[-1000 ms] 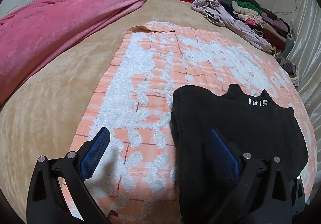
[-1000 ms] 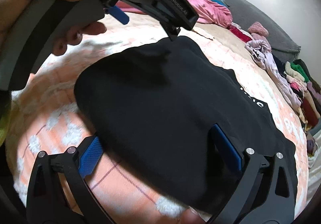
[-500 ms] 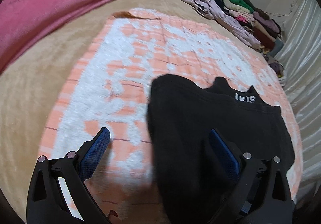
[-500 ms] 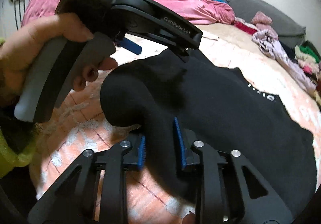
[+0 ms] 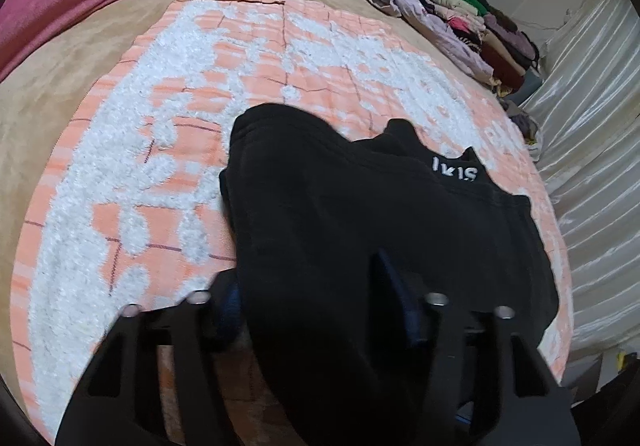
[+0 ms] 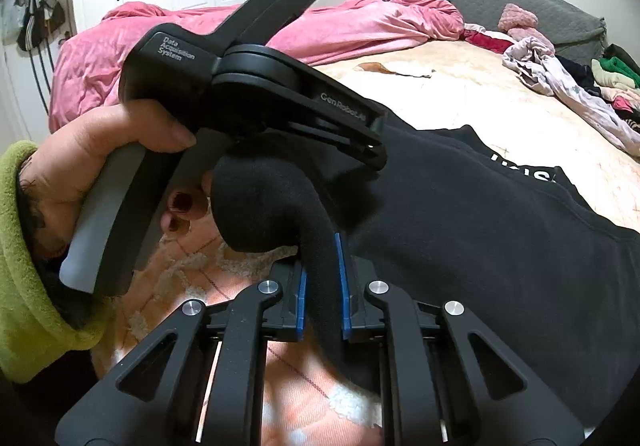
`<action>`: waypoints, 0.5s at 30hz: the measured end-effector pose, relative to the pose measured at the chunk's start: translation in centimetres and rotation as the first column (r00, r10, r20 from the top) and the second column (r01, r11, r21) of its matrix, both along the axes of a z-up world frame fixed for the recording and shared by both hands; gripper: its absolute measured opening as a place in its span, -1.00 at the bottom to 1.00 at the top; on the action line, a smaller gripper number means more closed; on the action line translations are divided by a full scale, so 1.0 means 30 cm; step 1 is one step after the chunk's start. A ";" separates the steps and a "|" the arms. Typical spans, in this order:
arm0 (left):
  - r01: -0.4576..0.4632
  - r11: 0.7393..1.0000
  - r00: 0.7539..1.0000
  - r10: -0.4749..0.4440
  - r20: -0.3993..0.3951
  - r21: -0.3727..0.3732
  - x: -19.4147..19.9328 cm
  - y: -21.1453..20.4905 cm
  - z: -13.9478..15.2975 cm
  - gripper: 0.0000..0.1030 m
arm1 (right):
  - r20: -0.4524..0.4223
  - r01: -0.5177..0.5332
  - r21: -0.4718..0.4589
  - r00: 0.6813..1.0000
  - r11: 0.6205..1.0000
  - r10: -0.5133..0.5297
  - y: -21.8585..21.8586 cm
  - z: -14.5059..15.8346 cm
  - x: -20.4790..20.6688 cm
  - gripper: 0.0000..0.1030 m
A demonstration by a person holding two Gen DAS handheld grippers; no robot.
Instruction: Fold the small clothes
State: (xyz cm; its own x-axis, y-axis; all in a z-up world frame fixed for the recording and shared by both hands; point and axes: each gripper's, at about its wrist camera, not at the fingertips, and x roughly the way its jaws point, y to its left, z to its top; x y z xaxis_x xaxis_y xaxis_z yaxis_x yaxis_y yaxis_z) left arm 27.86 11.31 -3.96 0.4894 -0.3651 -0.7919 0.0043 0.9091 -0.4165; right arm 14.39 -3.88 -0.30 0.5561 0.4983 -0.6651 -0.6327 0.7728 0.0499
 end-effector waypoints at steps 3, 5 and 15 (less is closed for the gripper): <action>0.008 1.000 1.000 -0.008 0.026 -0.009 -0.015 -0.014 0.026 -0.42 | 0.011 0.003 0.009 1.000 1.000 -0.003 -0.012 0.009 -0.004 -0.88; 0.016 1.000 0.999 -0.016 0.049 0.009 -0.026 -0.031 0.047 -0.47 | 0.017 0.008 0.016 1.000 1.000 -0.008 -0.024 0.021 -0.010 -0.89; -0.038 0.995 0.994 0.047 0.101 -0.090 -0.087 -0.058 0.138 -0.51 | 0.015 0.082 0.107 0.996 0.991 -0.084 -0.125 0.084 -0.036 -0.90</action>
State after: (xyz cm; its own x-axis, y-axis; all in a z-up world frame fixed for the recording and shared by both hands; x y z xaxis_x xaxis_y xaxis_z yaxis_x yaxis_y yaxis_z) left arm 25.26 9.58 0.17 0.5835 -0.4082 -0.7021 0.0133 0.8692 -0.4943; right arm 13.30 -7.62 2.21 0.6109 0.5171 -0.5995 -0.5684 0.8136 0.1225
